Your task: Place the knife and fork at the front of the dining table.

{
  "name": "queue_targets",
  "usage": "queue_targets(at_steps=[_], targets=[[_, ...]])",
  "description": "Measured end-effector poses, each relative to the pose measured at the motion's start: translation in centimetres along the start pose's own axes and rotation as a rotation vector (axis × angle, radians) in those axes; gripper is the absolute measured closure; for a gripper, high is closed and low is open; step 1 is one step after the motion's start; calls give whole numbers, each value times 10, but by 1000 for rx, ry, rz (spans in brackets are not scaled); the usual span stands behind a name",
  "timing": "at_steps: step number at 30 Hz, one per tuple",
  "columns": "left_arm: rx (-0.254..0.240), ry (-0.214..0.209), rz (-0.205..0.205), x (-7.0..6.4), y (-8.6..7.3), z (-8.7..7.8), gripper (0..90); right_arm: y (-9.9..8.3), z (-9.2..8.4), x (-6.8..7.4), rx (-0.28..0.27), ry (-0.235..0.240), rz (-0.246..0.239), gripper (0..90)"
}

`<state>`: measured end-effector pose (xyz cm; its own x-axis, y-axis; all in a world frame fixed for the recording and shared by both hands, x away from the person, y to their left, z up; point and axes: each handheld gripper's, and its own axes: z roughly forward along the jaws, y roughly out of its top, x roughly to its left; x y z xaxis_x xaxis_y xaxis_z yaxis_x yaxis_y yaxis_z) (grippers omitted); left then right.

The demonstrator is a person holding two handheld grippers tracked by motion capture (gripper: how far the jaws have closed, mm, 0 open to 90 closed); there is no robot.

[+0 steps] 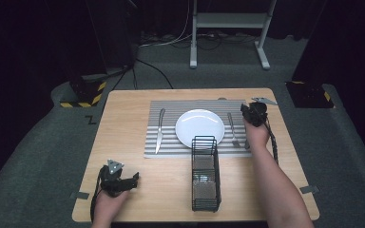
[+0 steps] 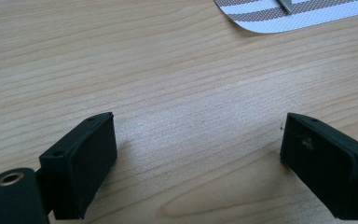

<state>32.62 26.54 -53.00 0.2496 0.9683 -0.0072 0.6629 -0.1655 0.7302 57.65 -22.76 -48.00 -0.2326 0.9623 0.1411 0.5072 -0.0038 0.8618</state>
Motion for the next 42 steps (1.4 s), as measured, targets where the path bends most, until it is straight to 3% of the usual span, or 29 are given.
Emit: queue_targets(at_steps=[20,30,42], targets=[[1,-4,4,0,0,0,104,3,2,-9,39,-12,38,810],[1,-5,4,0,0,0,103,1,1,-8,40,-36,20,786],[2,-3,5,0,0,0,103,-2,-10,-5,39,-30,-11,750]])
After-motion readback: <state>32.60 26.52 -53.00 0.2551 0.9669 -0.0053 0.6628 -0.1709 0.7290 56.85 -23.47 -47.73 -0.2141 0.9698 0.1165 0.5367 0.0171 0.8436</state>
